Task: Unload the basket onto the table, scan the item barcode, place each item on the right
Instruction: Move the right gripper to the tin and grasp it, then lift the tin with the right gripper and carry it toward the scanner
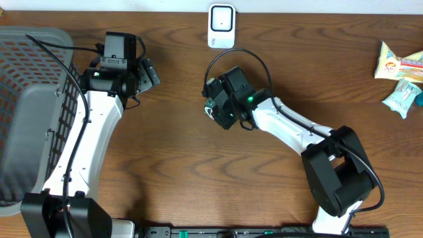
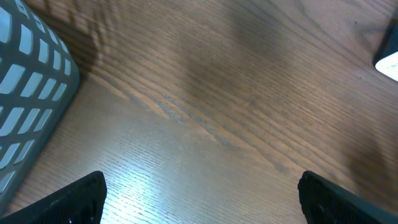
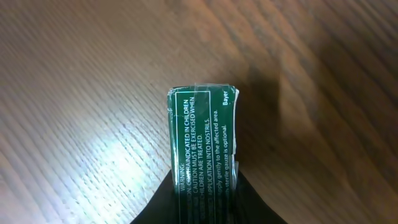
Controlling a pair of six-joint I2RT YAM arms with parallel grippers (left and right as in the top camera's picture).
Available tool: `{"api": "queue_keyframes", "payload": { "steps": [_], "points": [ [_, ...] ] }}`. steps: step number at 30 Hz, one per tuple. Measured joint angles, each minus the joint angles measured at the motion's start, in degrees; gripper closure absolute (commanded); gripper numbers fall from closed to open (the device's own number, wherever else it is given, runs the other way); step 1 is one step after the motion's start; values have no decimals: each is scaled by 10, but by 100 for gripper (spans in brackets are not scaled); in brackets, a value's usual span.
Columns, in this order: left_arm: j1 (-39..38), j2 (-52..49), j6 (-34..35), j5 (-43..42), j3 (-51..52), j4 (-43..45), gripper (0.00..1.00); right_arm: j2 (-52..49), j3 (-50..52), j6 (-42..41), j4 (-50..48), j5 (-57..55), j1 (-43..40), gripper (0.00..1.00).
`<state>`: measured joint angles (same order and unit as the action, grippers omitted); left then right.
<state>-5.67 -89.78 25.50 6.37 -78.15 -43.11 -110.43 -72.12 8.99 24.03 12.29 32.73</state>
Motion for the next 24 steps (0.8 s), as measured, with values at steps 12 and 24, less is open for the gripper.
{"api": "queue_keyframes", "payload": {
  "steps": [12, 24],
  "points": [
    [0, 0, 0, 0, 0, 0, 2, -1, -9, -124, -14, 331, -138, 84],
    [0, 0, 0, 0, 0, 0, 2, -1, -10, -178, -14, 685, -255, 97]
  ]
}}
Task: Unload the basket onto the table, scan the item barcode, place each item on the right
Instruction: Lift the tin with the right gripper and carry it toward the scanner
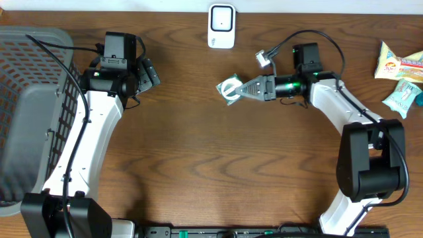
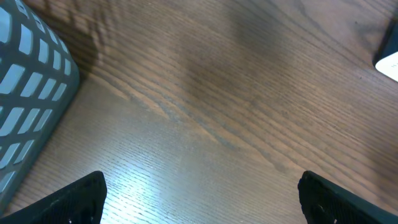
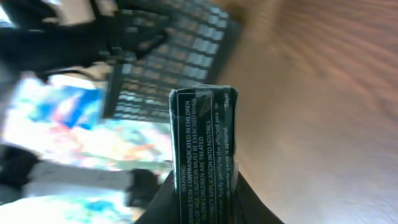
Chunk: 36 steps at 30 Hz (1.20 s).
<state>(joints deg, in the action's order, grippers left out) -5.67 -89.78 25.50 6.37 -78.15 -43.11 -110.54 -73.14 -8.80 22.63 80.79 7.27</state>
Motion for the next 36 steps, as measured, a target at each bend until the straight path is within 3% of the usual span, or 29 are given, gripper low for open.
{"api": "queue_keyframes", "payload": {
  "steps": [11, 22, 36],
  "points": [
    [0, 0, 0, 0, 0, 0, 2, 0, 0, -183, -30, 59, -9, 99],
    [0, 0, 0, 0, 0, 0, 2, 0, -2, -460, -135, 67, -44, 99],
    [0, 0, 0, 0, 0, 0, 2, 0, -2, -526, -248, 71, -71, 99]
  ]
}}
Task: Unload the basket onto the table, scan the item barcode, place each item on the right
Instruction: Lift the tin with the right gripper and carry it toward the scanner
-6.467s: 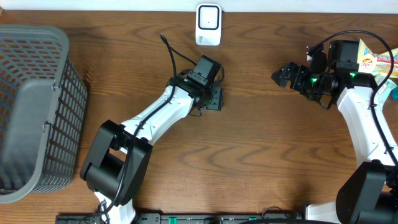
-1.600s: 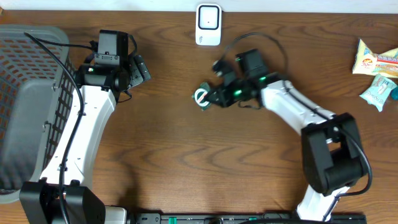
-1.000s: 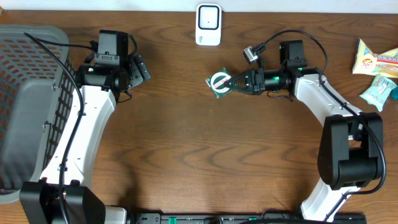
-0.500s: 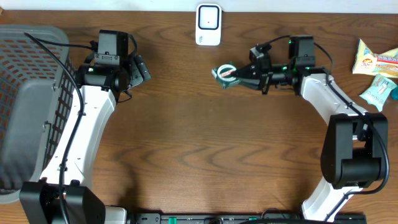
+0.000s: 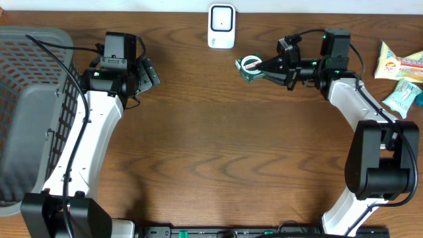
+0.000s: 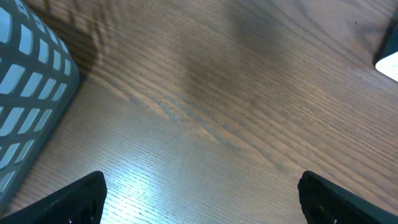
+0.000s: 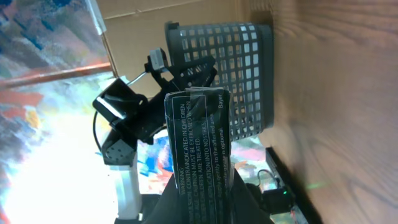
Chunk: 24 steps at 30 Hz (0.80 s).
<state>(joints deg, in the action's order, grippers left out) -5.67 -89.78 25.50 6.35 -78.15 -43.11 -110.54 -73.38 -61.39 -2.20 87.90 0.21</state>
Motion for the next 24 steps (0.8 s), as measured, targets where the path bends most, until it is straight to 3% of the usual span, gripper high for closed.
{"api": "queue_keyframes", "payload": {
  "steps": [12, 24],
  "points": [
    [0, 0, 0, 0, 0, 0, 2, 0, -1, -3, -142, 3, 0, 99],
    [0, 0, 0, 0, 0, 0, 2, 0, -1, 6, -176, 4, 0, 98]
  ]
}}
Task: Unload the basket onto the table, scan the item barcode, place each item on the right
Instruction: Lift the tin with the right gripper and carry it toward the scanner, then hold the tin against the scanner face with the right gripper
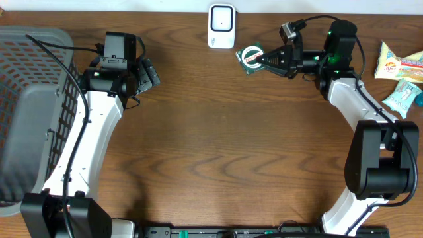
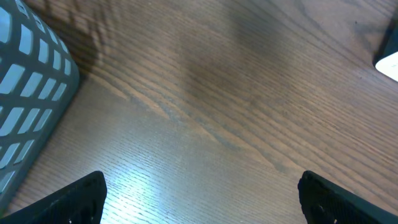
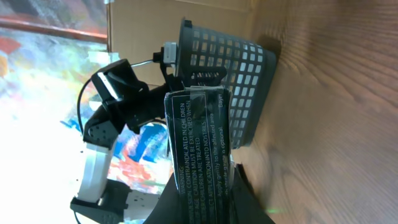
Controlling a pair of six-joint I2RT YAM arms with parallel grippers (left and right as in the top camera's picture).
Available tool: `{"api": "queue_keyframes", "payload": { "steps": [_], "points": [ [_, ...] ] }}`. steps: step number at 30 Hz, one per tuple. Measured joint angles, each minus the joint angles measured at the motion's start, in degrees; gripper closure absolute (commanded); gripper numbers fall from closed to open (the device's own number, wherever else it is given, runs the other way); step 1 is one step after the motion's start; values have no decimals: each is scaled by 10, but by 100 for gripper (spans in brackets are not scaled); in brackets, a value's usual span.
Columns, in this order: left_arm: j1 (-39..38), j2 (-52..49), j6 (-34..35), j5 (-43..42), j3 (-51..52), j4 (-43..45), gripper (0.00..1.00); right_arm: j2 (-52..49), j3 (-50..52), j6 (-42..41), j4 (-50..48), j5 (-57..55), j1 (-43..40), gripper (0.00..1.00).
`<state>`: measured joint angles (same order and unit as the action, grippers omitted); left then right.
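Observation:
My right gripper (image 1: 259, 59) is shut on a small dark green box (image 1: 250, 57) with white print, held in the air just right of the white barcode scanner (image 1: 221, 26) at the table's back edge. In the right wrist view the green box (image 3: 198, 149) stands up between the two black fingers, its printed side toward the camera. My left gripper (image 1: 151, 73) is open over bare wood at the back left, its black fingertips (image 2: 71, 198) wide apart with nothing between them.
A grey mesh basket (image 1: 26, 106) fills the left edge of the table; its corner shows in the left wrist view (image 2: 28, 87). Two snack packets (image 1: 400, 76) lie at the far right. The scanner's corner (image 2: 388, 59) shows at the left wrist view's right edge.
My right gripper has lifted the green box a little toward the back, closer to the scanner's level. The left arm has not moved.
My right gripper held the green box low over the table's middle. Then it held the box out sideways to the right of centre. Later the box was near the scanner's right side, and now it sits slightly higher there. The left arm stayed still throughout.

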<state>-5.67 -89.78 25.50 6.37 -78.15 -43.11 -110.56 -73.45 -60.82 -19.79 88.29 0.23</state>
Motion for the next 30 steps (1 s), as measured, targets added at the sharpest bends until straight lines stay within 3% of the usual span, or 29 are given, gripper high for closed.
{"api": "queue_keyframes", "payload": {
  "steps": [9, 14, 18, 23, 27, 30],
  "points": [
    [0, 0, 0, 0, 0, 0, 2, 0, 0, 81, -5, 0, 11, 98],
    [0, 0, 0, 0, 0, 0, 2, 0, 0, 186, -5, 0, 43, 87],
    [0, 0, 0, 0, 0, 0, 2, 0, 0, 281, -5, -14, 62, 86],
    [0, 0, 0, 0, 0, 0, 2, 0, 0, 376, -6, -85, 66, 99],
    [0, 0, 0, 0, 0, 0, 2, -1, 0, 438, -40, -144, 65, 99],
    [0, 0, 0, 0, 0, 0, 2, -2, 0, 468, -118, -166, 65, 98]
  ]
}}
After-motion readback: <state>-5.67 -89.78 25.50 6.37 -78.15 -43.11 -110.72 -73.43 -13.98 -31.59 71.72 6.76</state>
